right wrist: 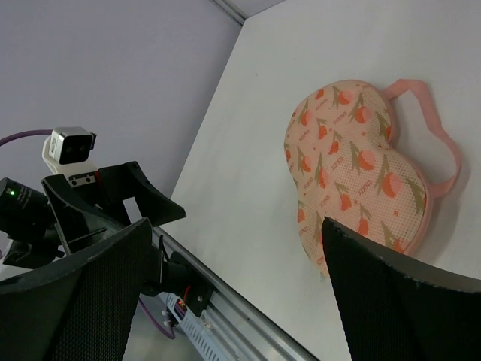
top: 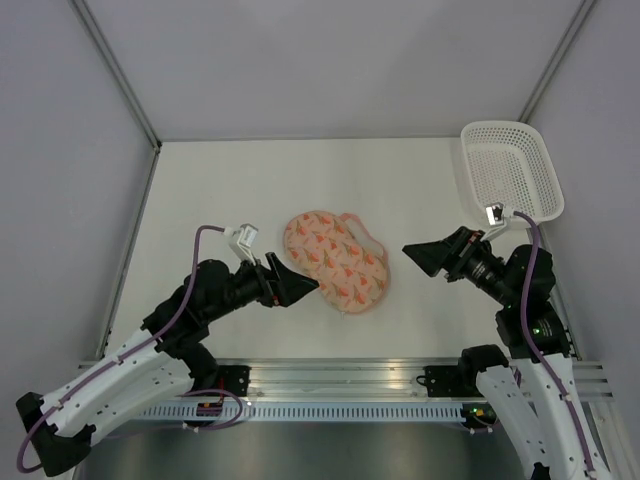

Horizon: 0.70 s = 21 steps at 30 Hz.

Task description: Unzip the laundry bag and remove the bra

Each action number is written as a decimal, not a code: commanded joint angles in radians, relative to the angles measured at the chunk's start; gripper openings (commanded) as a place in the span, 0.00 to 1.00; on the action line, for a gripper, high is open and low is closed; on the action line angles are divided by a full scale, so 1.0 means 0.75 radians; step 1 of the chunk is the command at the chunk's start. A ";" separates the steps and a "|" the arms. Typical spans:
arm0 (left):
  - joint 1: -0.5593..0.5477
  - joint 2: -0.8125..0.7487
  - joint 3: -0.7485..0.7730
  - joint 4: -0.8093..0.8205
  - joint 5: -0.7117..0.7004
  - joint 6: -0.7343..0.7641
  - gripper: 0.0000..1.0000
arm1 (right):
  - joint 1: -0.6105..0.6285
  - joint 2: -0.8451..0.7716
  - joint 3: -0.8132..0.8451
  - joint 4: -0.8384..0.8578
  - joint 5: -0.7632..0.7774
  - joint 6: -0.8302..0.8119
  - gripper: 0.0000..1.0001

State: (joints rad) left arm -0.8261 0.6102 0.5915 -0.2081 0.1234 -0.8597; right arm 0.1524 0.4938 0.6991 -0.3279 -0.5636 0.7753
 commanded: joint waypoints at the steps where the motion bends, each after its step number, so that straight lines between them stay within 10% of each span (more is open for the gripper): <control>1: 0.003 -0.077 -0.073 -0.001 -0.093 -0.056 1.00 | -0.003 -0.030 -0.015 -0.032 -0.028 0.023 0.98; 21: 0.001 0.305 -0.633 0.604 -0.312 -0.515 1.00 | -0.005 -0.192 -0.098 -0.387 0.140 -0.060 0.98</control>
State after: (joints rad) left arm -0.8261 0.7677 0.0929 0.1226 -0.0536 -1.1873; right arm 0.1524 0.3759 0.6239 -0.5819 -0.4885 0.7288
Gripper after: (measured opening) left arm 0.993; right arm 0.979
